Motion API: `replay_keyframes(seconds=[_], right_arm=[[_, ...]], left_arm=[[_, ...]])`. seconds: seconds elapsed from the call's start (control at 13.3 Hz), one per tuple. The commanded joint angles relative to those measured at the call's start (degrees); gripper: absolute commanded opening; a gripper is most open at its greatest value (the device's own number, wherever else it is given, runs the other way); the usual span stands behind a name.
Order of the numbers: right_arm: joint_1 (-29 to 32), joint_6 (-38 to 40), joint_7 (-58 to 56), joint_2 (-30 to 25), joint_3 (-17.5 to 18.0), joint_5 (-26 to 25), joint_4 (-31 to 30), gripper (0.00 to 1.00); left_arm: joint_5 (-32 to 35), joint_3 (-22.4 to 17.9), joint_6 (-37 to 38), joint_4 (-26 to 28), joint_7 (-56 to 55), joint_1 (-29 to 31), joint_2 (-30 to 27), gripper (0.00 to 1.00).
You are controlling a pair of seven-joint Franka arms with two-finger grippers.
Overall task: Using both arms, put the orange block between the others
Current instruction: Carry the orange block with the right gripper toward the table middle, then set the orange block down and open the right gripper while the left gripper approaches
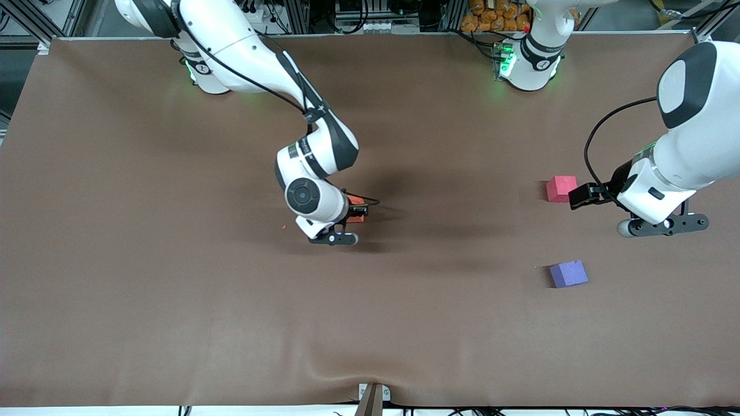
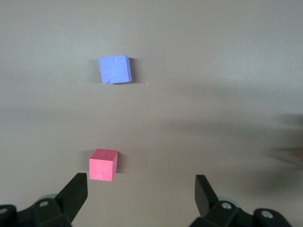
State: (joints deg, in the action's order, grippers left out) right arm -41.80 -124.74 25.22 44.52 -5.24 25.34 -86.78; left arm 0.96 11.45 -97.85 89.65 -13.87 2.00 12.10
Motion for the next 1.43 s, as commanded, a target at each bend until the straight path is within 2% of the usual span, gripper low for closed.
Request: replay_keyframes(seconds=[0.0, 0.08, 0.15, 0.6, 0.83, 1.13, 1.28, 1.35], right_arm=[[-0.6, -0.2, -0.3, 0.7, -0.3, 1.5, 0.8, 0.75], [-0.5, -0.2, -0.3, 0.7, -0.3, 1.5, 0.8, 0.98], [-0.4, -0.2, -0.4, 0.7, -0.3, 1.4, 0.8, 1.0], [2.5, 1.7, -0.6, -1.6, -0.3, 0.9, 2.1, 1.0], [5.2, 11.9, -0.5, -5.8, -0.3, 0.2, 4.2, 1.0], [11.9, 22.7, -0.4, -14.5, 0.1, -1.5, 4.3, 1.0], [15.2, 28.3, -0.6, -17.7, 0.7, -4.6, 4.3, 1.0], [17.5, 30.6, -0.6, -19.4, 2.4, -6.8, 4.3, 1.0]], left_arm=[[0.3, 0.3, -0.8, 0.4, -0.4, -0.1, -0.1, 1.0], [0.3, 0.3, -0.8, 0.4, -1.2, -0.3, 0.3, 1.0], [0.3, 0.4, -0.8, 0.4, -1.5, -0.7, 0.6, 1.0], [1.5, 0.3, -3.0, -0.5, -8.0, -6.9, 3.7, 1.0], [5.4, 0.4, -4.5, -0.5, -12.1, -10.3, 5.9, 1.0], [5.9, 0.4, -4.6, -1.1, -13.3, -14.4, 8.6, 1.0], [5.9, 0.4, -4.6, -1.6, -15.6, -14.7, 9.4, 1.0], [5.9, 0.4, -4.6, -1.5, -15.6, -14.7, 9.4, 1.0]])
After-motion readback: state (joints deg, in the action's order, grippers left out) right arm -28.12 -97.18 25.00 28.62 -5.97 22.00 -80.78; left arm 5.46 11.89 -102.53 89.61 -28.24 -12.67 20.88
